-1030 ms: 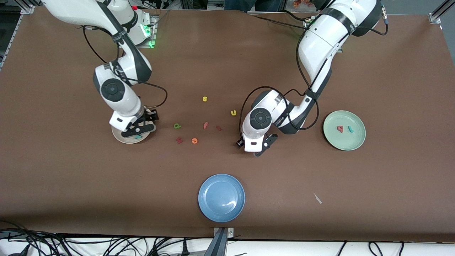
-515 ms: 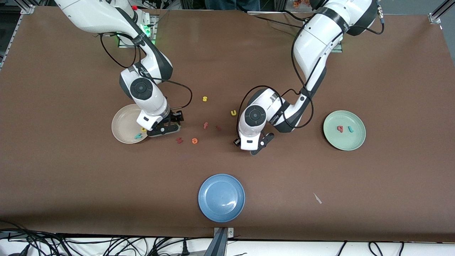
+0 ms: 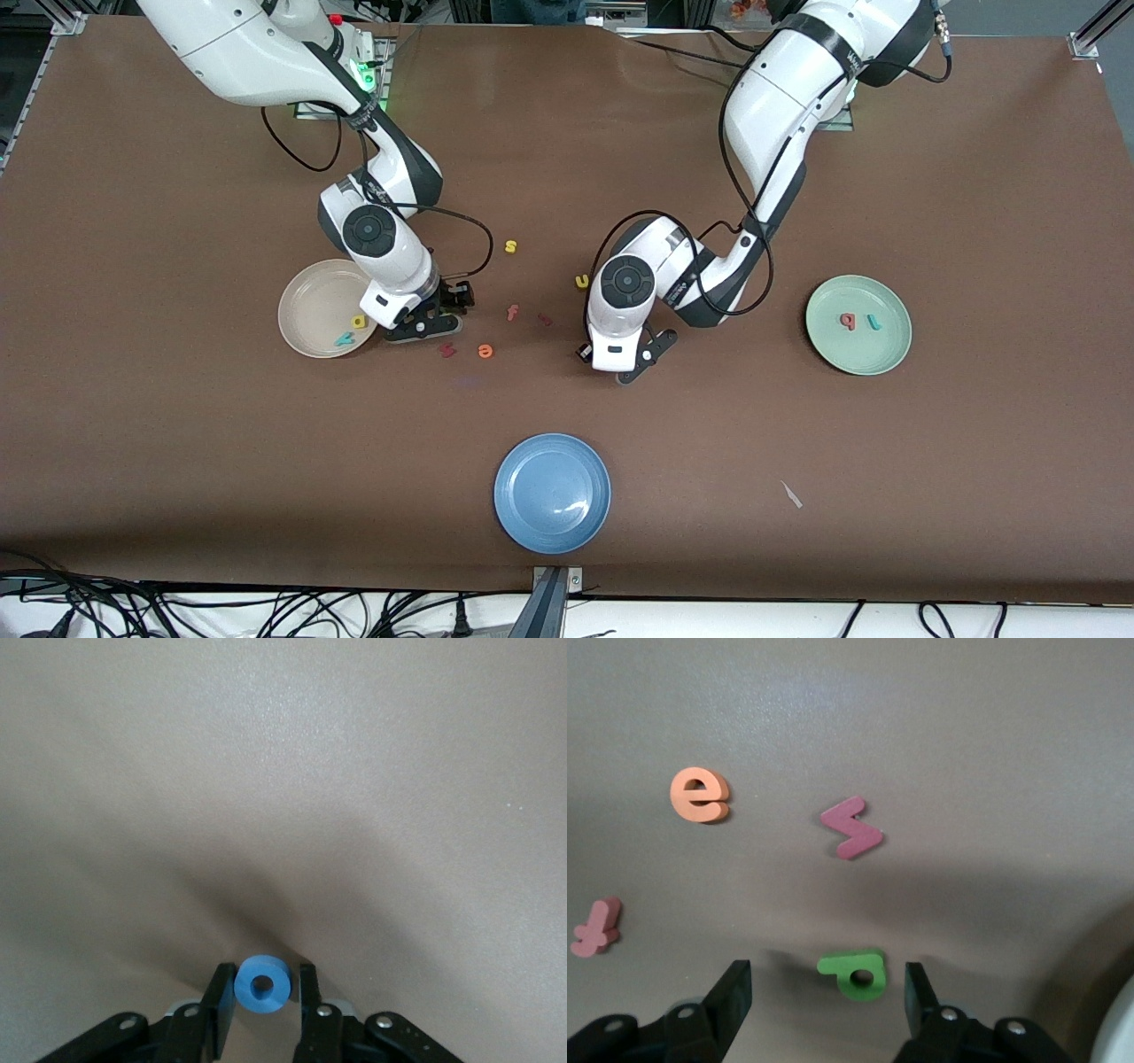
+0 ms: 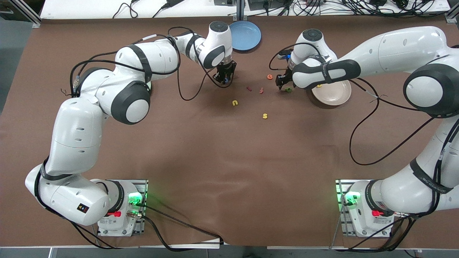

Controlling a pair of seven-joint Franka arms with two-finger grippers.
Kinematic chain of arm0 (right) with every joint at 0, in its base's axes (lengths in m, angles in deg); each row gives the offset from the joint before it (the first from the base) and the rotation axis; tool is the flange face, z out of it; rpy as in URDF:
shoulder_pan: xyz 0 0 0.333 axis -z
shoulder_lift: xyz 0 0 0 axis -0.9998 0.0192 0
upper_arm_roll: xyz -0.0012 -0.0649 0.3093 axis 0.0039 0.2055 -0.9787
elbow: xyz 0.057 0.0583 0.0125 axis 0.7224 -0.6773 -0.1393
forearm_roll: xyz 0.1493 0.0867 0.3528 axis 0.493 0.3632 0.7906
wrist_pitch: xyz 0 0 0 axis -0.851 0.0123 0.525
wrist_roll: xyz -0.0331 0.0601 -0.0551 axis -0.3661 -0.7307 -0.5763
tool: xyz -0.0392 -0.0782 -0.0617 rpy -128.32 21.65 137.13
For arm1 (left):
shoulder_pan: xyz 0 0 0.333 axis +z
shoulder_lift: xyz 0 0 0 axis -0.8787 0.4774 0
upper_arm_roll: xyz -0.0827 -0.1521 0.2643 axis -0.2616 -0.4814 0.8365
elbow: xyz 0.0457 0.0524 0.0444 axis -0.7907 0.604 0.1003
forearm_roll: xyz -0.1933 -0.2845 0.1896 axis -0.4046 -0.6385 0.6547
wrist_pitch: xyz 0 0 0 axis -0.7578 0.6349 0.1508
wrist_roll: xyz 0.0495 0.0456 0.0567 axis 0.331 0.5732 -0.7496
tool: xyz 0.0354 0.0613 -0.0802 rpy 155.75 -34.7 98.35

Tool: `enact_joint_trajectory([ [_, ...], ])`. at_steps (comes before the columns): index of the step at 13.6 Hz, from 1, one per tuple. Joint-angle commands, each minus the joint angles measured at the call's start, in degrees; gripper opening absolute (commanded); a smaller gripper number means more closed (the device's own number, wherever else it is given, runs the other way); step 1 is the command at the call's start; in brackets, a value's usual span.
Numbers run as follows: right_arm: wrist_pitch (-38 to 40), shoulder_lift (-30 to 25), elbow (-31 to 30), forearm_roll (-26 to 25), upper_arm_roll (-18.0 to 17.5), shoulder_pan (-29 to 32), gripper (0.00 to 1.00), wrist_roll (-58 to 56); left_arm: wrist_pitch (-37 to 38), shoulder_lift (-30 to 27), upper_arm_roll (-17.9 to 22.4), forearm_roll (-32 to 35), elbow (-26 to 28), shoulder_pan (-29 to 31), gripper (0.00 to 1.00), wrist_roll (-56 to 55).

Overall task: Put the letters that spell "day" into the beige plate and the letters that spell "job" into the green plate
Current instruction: 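Grasp the blue o with the left gripper while the right gripper takes the d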

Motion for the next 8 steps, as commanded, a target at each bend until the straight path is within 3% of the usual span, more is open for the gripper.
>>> enact_joint_trajectory([
  [1, -2.74, 0.28, -1.25, -0.26, -0.12, -0.03, 0.78, 0.94, 0.44, 1.17, 0.75, 1.59, -0.94, -0.61, 0.13, -0.59],
  [3, -3.2, 0.28, -1.78, -0.78, -0.04, -0.03, 0.78, 0.85, 0.44, 0.74, 0.84, 1.68, -0.94, -0.35, 0.01, -0.6],
  [6, -3.54, 0.36, -2.22, -1.31, 0.23, 0.06, 0.77, 0.85, 1.66, -4.25, 0.4, 1.77, -0.68, 3.32, 0.0, 2.2],
  [8, -4.86, 0.36, -3.1, -2.01, 0.49, 0.06, 0.77, 0.85, 9.01, -9.17, -2.05, 0.89, -0.85, 7.98, 0.01, 8.51],
])
